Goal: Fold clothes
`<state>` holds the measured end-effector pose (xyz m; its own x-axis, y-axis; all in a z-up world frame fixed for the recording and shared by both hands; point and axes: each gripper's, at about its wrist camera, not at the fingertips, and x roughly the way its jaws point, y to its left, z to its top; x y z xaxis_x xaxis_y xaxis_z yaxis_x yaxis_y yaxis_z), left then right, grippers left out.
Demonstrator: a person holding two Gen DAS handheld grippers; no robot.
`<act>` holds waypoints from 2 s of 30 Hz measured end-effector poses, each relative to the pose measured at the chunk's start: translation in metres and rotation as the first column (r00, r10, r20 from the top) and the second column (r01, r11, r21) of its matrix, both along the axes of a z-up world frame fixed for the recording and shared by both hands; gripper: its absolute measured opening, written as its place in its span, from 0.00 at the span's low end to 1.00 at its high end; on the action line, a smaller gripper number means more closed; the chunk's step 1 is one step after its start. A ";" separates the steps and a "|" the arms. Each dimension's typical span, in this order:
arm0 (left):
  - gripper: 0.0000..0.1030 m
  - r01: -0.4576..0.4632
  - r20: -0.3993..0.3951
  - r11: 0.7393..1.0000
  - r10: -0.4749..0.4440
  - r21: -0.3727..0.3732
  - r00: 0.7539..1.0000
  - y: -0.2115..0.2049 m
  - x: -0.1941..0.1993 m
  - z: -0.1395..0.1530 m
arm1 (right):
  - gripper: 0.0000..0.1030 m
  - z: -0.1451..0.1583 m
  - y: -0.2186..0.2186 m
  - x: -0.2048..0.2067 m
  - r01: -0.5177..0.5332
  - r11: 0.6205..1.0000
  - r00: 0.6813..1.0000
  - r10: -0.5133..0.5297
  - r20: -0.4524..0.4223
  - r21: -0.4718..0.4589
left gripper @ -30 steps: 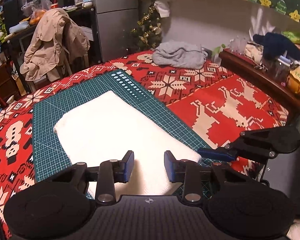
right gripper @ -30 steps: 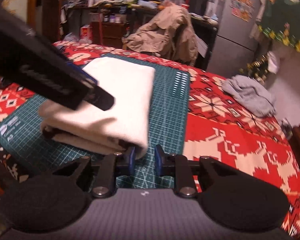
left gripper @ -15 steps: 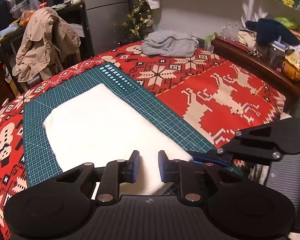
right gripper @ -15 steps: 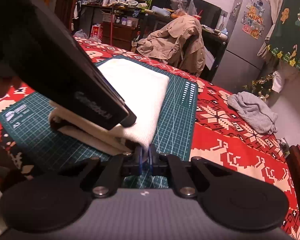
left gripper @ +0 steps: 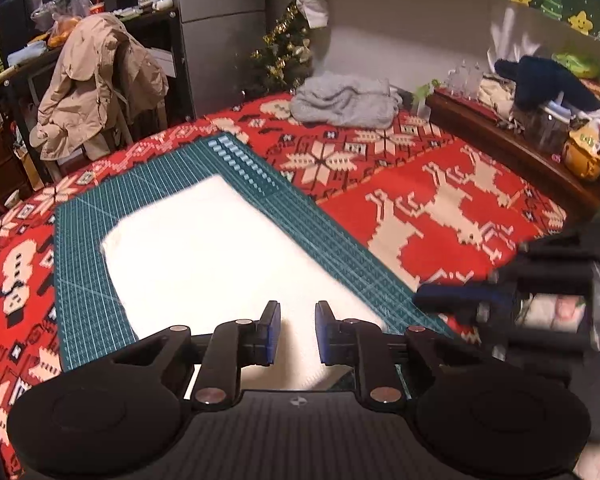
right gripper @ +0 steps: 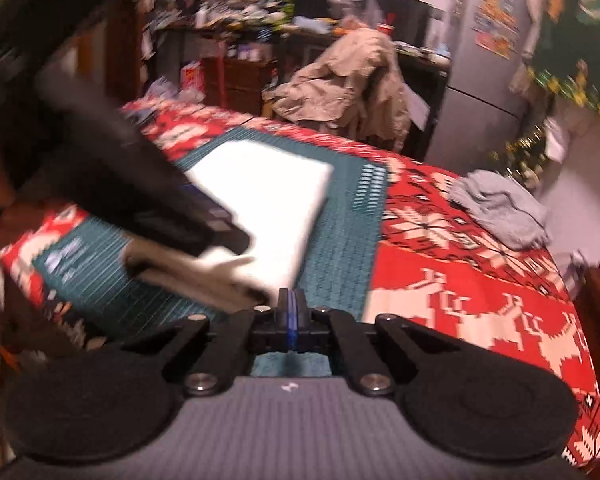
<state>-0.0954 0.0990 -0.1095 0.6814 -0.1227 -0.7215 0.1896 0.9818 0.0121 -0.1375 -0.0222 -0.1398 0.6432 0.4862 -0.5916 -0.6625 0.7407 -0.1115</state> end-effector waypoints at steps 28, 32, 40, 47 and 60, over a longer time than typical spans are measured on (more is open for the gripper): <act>0.06 0.074 -0.081 0.997 -0.076 -0.027 0.994 -0.026 -0.014 -0.012 | 0.00 -0.017 0.004 0.016 -0.382 0.901 0.924 0.374 -0.074 -0.204; 0.06 0.059 -0.045 0.997 -0.061 -0.040 0.997 -0.023 -0.015 -0.001 | 0.00 -0.013 0.001 0.023 -0.337 0.919 0.942 0.331 -0.062 -0.205; 0.05 -0.019 -0.071 0.999 0.016 -0.049 0.997 -0.011 0.010 -0.012 | 0.02 -0.022 0.017 0.047 -0.336 0.920 0.941 0.323 -0.098 -0.203; 0.06 -0.032 -0.060 0.998 0.029 -0.052 0.998 -0.001 0.018 -0.002 | 0.01 -0.011 0.000 0.036 -0.394 0.898 0.918 0.375 -0.127 -0.194; 0.05 -0.173 -0.049 0.985 0.172 -0.008 0.984 0.036 0.104 -0.006 | 0.04 -0.003 0.049 0.146 -0.333 0.929 0.943 0.326 -0.069 -0.160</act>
